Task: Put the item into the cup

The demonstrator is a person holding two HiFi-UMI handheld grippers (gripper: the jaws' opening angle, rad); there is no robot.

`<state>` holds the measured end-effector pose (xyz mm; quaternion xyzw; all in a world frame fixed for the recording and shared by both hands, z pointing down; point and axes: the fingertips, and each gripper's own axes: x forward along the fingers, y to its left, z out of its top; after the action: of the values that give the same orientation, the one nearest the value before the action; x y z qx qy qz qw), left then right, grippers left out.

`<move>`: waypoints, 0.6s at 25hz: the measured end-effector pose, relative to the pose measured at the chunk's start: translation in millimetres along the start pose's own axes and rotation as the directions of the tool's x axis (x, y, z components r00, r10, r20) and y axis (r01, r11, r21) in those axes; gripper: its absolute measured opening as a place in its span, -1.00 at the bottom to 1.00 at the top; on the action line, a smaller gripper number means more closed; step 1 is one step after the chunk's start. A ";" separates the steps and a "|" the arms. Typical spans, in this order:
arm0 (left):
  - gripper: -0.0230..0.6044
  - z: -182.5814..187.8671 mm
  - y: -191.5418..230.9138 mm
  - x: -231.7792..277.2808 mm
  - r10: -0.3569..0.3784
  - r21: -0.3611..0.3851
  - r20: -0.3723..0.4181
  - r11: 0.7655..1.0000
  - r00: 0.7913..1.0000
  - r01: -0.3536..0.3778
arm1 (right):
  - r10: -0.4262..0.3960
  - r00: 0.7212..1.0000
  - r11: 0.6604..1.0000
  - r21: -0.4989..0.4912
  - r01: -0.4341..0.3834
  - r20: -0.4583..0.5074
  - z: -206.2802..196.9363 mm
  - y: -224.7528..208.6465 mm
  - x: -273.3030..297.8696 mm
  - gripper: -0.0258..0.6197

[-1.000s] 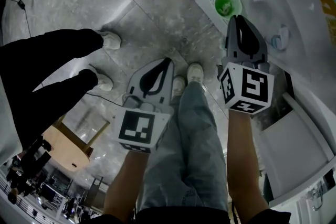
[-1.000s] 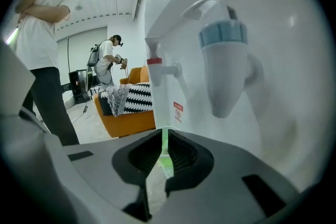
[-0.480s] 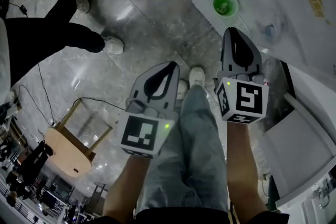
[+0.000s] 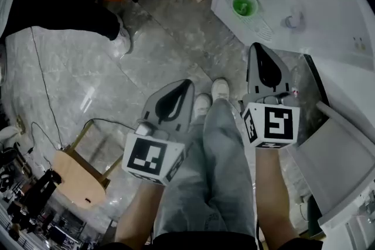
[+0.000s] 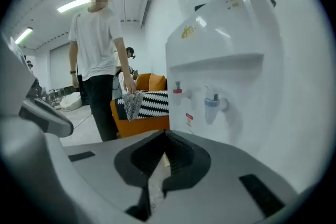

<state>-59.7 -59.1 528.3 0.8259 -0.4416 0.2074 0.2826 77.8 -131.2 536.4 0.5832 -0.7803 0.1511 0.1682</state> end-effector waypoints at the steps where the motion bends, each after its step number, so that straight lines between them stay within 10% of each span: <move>1: -0.89 4.1 0.0 -5.2 0.001 0.003 0.010 1.000 1.000 -0.001 | 0.001 1.000 1.000 -0.002 -0.001 0.001 3.6 2.2 -6.2 -0.89; 15: -0.89 83.3 -34.6 -73.5 -0.038 0.002 0.117 0.999 0.992 0.038 | 0.017 0.998 0.997 -0.082 -0.012 0.058 104.3 17.7 -84.3 -0.89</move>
<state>-61.3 -52.7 412.1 0.8448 -0.4418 0.1530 0.2601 74.0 -99.0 405.1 0.5743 -0.7946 0.1032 0.1676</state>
